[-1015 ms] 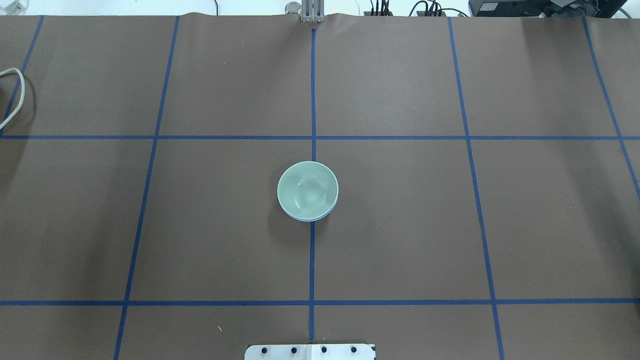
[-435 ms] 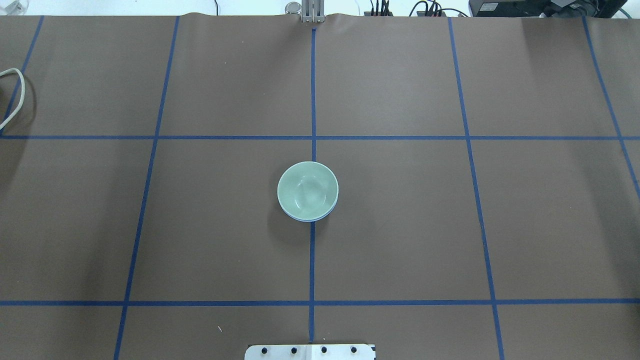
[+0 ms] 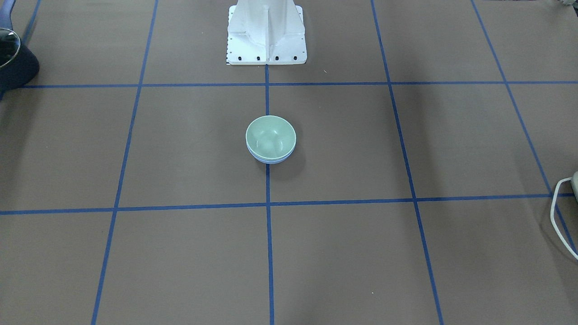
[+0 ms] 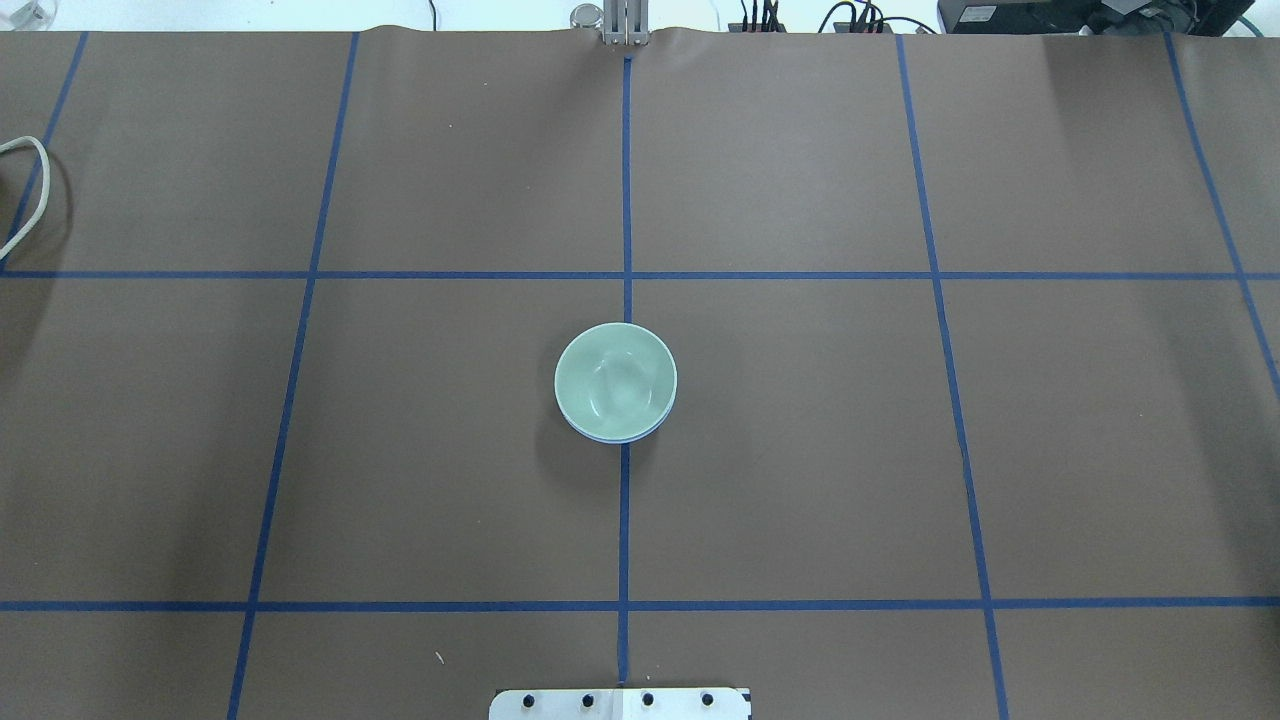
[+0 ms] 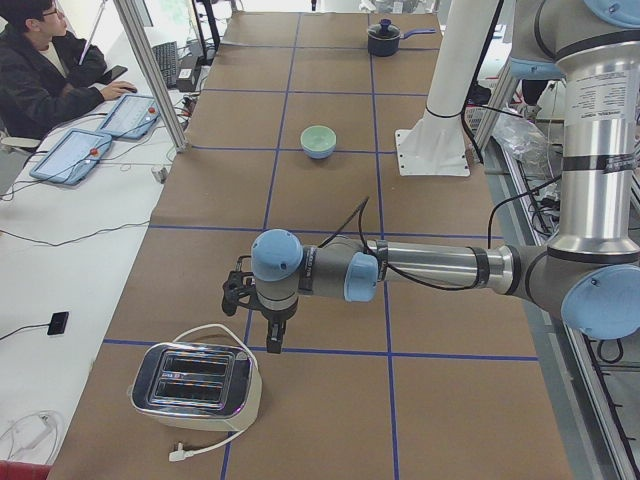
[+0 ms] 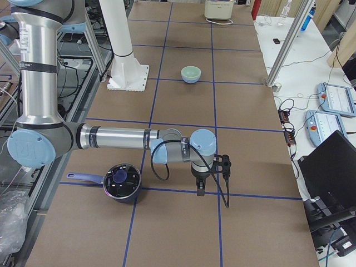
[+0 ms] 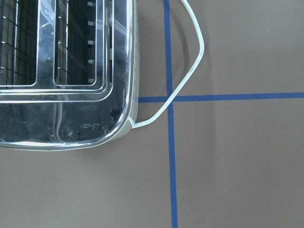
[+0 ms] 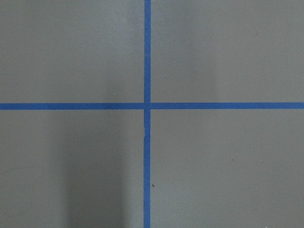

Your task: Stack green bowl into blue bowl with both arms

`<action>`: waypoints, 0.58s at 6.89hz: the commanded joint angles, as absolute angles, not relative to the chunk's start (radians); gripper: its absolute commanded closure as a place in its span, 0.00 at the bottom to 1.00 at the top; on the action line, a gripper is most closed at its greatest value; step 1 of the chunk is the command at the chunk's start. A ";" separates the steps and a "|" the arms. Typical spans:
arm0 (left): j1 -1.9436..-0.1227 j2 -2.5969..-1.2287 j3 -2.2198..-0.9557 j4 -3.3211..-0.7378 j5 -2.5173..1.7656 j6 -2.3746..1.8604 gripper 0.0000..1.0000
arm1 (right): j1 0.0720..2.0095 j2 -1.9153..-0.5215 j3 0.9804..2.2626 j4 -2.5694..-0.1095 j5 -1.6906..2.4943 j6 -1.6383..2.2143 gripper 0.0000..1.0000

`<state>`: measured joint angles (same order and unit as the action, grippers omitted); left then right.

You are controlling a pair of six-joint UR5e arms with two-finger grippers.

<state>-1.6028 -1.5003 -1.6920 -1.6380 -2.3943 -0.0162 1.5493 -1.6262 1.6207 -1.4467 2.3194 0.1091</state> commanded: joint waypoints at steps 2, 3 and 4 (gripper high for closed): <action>-1.601 -1.493 -1.707 -1.640 -2.396 -0.017 0.01 | 1.548 -1.626 1.620 -1.447 2.319 0.113 0.00; -1.601 -1.493 -1.710 -1.640 -2.396 -0.017 0.01 | 1.549 -1.626 1.620 -1.447 2.319 0.114 0.00; -1.601 -1.493 -1.707 -1.640 -2.392 -0.017 0.01 | 1.548 -1.626 1.620 -1.447 2.319 0.114 0.00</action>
<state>-1.6015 -1.4927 -1.7082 -1.6398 -2.3949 -0.0167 1.5486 -1.6260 1.6199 -1.4465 2.3194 0.1133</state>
